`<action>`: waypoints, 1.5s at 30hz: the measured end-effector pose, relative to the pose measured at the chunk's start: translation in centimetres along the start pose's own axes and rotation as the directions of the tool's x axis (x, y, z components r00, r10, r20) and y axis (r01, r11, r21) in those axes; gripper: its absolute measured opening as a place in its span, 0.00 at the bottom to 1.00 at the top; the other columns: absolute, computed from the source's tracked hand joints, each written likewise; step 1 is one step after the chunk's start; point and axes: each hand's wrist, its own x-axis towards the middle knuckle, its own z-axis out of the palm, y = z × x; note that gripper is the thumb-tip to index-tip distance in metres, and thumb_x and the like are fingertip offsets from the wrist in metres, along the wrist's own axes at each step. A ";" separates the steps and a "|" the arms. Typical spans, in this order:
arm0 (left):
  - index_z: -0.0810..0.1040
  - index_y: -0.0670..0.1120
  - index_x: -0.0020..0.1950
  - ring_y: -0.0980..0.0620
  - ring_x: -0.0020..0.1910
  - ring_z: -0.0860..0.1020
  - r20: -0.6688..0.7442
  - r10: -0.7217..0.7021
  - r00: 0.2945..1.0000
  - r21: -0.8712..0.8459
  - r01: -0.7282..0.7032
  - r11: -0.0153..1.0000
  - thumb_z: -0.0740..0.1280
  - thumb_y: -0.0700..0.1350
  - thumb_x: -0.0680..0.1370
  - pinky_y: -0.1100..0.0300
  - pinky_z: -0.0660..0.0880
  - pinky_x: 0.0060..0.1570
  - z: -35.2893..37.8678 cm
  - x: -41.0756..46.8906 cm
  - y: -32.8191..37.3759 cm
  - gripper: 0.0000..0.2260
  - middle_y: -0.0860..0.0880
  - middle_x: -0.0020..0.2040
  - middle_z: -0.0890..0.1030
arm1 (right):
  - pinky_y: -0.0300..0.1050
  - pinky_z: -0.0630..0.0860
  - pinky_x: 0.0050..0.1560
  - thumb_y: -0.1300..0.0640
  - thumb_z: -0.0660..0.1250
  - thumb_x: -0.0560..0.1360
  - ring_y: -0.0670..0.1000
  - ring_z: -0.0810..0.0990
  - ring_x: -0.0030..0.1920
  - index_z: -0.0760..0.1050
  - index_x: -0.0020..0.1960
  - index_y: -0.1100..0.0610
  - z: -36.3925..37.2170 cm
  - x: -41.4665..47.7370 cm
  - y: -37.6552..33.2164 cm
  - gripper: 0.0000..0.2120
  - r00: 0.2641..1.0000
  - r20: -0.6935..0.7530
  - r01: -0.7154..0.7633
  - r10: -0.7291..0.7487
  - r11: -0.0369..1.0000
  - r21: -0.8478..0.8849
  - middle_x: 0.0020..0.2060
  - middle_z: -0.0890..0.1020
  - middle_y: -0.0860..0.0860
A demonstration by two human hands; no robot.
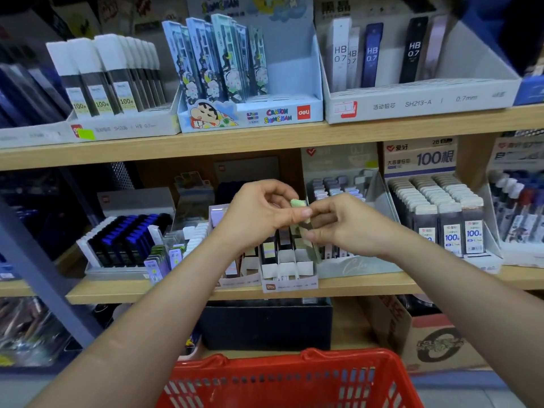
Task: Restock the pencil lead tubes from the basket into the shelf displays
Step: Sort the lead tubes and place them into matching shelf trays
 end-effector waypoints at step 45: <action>0.80 0.50 0.43 0.58 0.36 0.77 -0.108 0.165 0.980 0.417 -0.106 0.903 0.76 0.45 0.71 0.66 0.74 0.38 0.3 1.6 -1.5 0.05 0.53 0.36 0.80 | 0.43 0.80 0.46 0.54 0.76 0.72 0.44 0.81 0.40 0.80 0.42 0.50 4.5 -0.9 4.5 0.05 0.992 0.111 0.082 -0.054 0.959 -0.270 0.39 0.83 0.47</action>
